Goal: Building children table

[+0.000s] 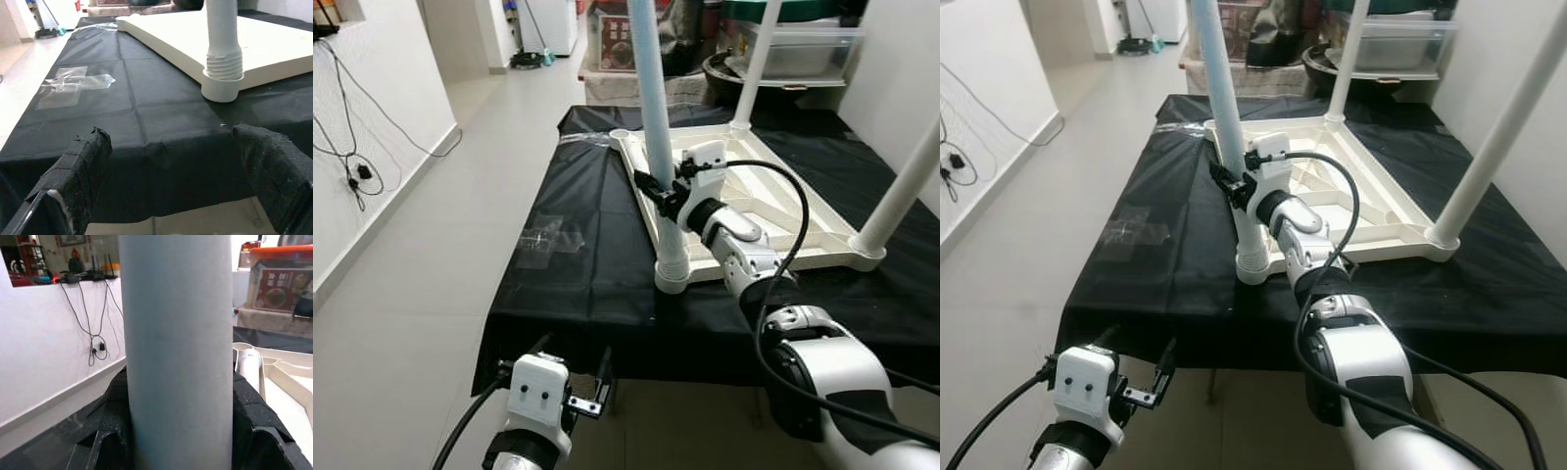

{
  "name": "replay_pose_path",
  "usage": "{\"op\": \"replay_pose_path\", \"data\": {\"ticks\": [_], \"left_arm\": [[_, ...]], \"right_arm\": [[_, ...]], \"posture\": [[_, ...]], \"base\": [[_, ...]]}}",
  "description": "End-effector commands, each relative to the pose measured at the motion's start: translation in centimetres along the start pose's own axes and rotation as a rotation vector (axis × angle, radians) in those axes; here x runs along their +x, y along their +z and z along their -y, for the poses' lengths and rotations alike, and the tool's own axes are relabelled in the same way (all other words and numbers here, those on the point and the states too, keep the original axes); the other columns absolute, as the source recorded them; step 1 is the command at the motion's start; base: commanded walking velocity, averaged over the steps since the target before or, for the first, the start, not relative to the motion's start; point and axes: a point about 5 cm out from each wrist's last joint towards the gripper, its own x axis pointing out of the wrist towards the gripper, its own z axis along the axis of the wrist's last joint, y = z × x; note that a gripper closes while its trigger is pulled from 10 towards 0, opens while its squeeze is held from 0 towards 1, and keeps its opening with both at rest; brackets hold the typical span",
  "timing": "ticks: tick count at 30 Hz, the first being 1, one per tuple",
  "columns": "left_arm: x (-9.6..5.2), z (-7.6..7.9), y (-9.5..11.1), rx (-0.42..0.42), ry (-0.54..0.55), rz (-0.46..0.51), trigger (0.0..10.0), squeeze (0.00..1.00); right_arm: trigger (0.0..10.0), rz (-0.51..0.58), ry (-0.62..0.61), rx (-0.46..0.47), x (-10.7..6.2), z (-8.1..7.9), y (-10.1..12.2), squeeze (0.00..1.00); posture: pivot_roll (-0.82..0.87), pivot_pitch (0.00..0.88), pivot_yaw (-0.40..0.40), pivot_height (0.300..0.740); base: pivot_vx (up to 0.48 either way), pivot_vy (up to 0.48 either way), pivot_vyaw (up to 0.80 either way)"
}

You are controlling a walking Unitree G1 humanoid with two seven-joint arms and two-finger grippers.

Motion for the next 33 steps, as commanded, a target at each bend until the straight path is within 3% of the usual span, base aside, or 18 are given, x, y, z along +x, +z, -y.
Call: {"op": "replay_pose_path", "data": {"ticks": [1, 10, 12, 14, 16, 19, 21, 25, 27, 30, 33], "left_arm": [[-0.1, 0.1, -0.2, 0.008, 0.001, -0.010, 10.0, 0.00], [-0.1, 0.2, -0.2, 0.018, -0.015, -0.009, 10.0, 0.00], [-0.1, 0.2, -0.2, 0.017, -0.015, -0.011, 10.0, 0.00], [-0.1, -0.1, -0.3, 0.014, -0.001, -0.016, 10.0, 0.00], [-0.1, -0.1, -0.3, 0.014, -0.001, -0.016, 10.0, 0.00], [0.2, -0.5, -0.2, 0.028, 0.018, -0.009, 10.0, 0.00], [0.8, -1.6, 0.2, 0.037, 0.053, 0.013, 10.0, 0.00], [1.0, -1.9, 0.4, 0.039, 0.061, 0.019, 10.0, 0.00], [1.4, -2.4, 0.7, 0.038, 0.065, 0.029, 10.0, 0.00], [1.4, -2.4, 0.7, 0.038, 0.065, 0.029, 10.0, 0.00], [1.7, -2.6, 0.9, 0.051, 0.059, 0.040, 10.0, 0.00]], "right_arm": [[0.0, -0.032, 0.023, 0.022, 0.0, -0.6, -1.0, 0.00], [0.0, 0.007, -0.065, 0.018, -0.2, 0.5, -0.4, 0.00], [0.0, 0.023, -0.085, 0.038, -0.1, 0.6, -0.1, 0.00], [0.0, 0.075, -0.095, 0.118, 0.2, 0.5, 0.6, 0.00], [0.0, 0.075, -0.095, 0.118, 0.2, 0.5, 0.6, 0.00], [0.0, 0.122, -0.096, 0.128, 0.5, 0.3, 1.3, 0.00], [0.0, 0.199, -0.082, 0.122, 0.9, 0.1, 2.8, 0.00], [0.0, 0.225, -0.076, 0.123, 1.0, 0.1, 3.4, 0.00], [0.0, 0.301, -0.033, 0.173, 1.2, 0.2, 5.2, 0.00], [0.0, 0.301, -0.033, 0.173, 1.2, 0.2, 5.2, 0.00], [0.0, 0.372, 0.160, 0.273, 1.4, -1.3, 6.3, 0.00]], "posture": [[0.12, 0.057, -0.029, 0.740], [0.12, 0.055, -0.027, 0.740], [0.11, 0.049, -0.027, 0.740], [0.11, 0.044, -0.025, 0.740], [0.11, 0.044, -0.025, 0.740], [0.11, 0.037, -0.021, 0.740], [0.11, 0.026, -0.017, 0.740], [0.11, 0.026, -0.017, 0.740], [0.11, 0.020, -0.017, 0.740], [0.11, 0.020, -0.017, 0.740], [0.10, 0.017, -0.016, 0.740]], "base": [[0.000, 0.000, 0.00], [0.000, 0.000, 0.00], [0.000, 0.000, 0.00], [0.000, 0.000, 0.00], [0.000, 0.000, 0.00], [0.000, 0.000, 0.00], [0.000, 0.000, 0.00], [0.000, 0.000, 0.00], [0.000, 0.000, 0.00], [0.000, 0.000, 0.00], [0.000, 0.000, 0.00]]}}
